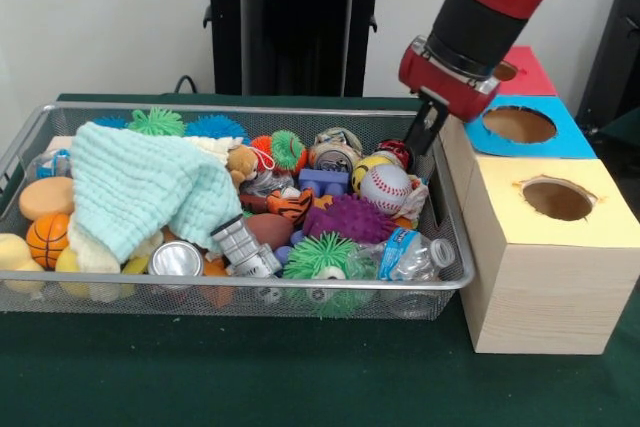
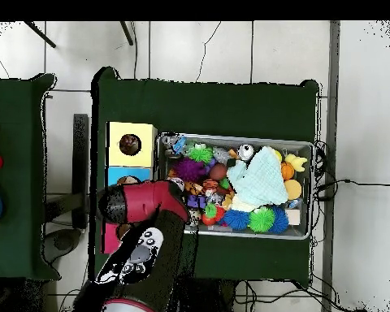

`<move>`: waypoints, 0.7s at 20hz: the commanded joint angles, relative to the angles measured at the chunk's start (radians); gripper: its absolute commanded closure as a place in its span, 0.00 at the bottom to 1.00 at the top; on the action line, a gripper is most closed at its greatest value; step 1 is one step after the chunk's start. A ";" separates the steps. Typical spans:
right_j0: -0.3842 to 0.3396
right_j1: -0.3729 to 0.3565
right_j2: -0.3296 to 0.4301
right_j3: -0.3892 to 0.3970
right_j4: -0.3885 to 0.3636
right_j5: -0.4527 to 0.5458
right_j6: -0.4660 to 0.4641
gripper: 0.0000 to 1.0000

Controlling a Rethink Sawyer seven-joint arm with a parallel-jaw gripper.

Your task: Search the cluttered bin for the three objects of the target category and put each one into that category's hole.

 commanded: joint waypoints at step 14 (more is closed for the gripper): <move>-0.177 -0.026 0.060 -0.198 0.149 0.169 0.155 1.00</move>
